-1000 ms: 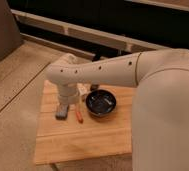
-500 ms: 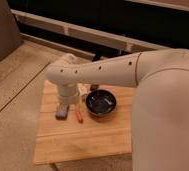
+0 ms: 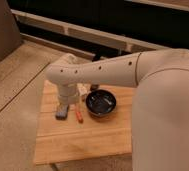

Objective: Place the ceramic cup in the ceramic bowl

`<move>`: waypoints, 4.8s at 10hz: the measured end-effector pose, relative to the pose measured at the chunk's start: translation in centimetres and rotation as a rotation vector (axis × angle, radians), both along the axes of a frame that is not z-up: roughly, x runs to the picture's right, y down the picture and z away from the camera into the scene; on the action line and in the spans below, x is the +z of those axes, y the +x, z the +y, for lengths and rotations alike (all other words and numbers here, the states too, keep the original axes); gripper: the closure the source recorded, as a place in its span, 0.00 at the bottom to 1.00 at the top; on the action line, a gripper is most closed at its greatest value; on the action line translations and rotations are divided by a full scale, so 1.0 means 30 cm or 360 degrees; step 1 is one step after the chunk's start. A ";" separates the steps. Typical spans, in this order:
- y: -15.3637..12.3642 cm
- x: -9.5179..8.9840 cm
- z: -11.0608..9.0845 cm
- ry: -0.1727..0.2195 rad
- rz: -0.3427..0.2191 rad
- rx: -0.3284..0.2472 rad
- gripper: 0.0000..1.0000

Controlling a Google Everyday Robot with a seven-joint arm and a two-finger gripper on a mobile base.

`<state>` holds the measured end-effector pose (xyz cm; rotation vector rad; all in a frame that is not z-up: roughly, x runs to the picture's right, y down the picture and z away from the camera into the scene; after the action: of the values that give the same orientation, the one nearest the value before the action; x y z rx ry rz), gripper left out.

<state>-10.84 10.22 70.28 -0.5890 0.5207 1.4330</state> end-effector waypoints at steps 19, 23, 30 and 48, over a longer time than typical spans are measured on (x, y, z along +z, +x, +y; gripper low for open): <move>-0.019 0.107 -0.722 0.1048 -0.0740 -0.0083 0.35; -0.001 0.330 -0.733 0.1034 -0.0880 -0.0019 0.35; -0.155 0.599 -0.736 0.0720 -0.0928 -0.0240 0.35; -0.132 0.915 -0.530 0.0184 -0.0583 -0.0228 1.00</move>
<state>-14.81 -5.68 97.74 -0.6886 0.1839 1.1761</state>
